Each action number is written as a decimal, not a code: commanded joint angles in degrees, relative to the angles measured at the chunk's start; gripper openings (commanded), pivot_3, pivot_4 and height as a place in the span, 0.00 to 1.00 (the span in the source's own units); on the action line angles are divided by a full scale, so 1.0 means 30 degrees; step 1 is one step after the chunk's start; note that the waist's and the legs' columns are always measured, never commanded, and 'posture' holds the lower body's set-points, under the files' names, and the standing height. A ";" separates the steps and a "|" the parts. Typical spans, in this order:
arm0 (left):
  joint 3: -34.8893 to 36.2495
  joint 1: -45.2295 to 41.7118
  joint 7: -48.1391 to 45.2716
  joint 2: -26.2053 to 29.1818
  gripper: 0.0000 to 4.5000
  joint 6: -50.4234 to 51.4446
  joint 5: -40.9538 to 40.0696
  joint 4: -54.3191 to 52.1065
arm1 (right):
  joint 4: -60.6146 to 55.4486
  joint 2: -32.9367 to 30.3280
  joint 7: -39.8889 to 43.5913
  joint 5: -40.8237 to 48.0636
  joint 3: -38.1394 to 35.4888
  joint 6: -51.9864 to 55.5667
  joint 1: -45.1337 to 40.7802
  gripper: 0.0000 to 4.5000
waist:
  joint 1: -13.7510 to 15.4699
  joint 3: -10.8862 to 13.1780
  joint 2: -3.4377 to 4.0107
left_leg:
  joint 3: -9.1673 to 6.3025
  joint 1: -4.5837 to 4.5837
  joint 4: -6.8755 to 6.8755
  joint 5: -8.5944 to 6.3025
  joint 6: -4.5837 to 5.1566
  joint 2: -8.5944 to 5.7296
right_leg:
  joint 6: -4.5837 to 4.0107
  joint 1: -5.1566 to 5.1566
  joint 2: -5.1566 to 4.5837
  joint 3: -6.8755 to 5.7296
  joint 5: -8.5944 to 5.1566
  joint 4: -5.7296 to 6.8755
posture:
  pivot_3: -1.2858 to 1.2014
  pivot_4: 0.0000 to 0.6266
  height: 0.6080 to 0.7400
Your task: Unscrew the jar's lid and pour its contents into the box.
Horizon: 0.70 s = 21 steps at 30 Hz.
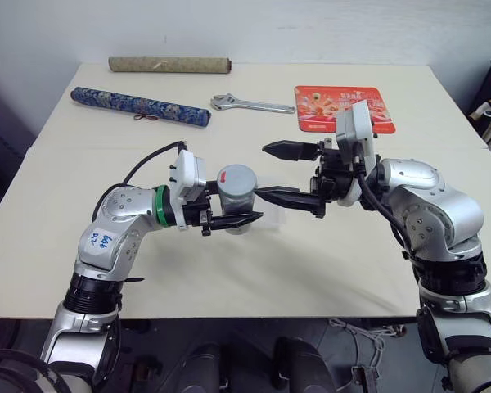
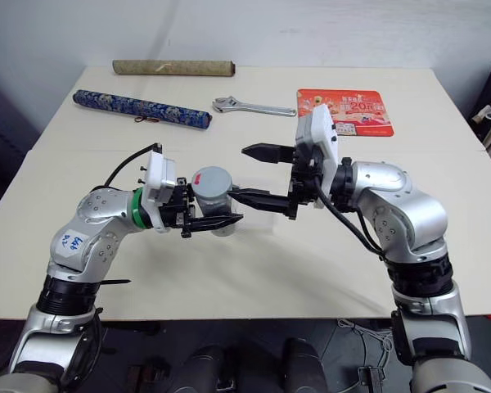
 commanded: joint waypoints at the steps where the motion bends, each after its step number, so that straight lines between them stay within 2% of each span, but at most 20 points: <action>1: 0.0049 -0.0039 -0.0123 0.0109 0.53 -0.0134 -0.0141 -0.0825 | -0.1218 -0.0094 0.0305 0.1328 -0.0608 0.0608 -0.0100 0.99 | 0.0000 0.0000 0.0000 | 0.0000 0.0000 0.0000 0.0000 0.0000 0.0000 | 0.0000 -0.0001 0.0000 -0.0001 0.0000 0.0000 | 0.52 0.24 1.00; 6: 0.0022 0.0018 -0.0100 0.0119 0.53 -0.0071 -0.0148 -0.0896 | -0.1876 0.0596 -0.0286 0.1630 0.0045 0.0994 -0.0639 0.99 | -0.0013 0.0000 0.0000 | -0.0001 0.0001 0.0000 0.0000 0.0000 0.0001 | 0.0000 -0.0001 0.0000 0.0002 0.0000 0.0001 | 0.52 0.24 1.00; 21: -0.0104 0.0333 -0.0315 -0.0061 0.53 -0.0545 0.0100 -0.0533 | -0.0978 0.2032 -0.0467 -0.0961 0.2077 -0.0676 -0.1329 0.99 | -0.0024 0.0000 0.0000 | 0.0000 0.0000 0.0000 0.0003 0.0000 -0.0003 | 0.0000 -0.0001 0.0002 -0.0001 0.0000 0.0004 | 0.52 0.24 1.00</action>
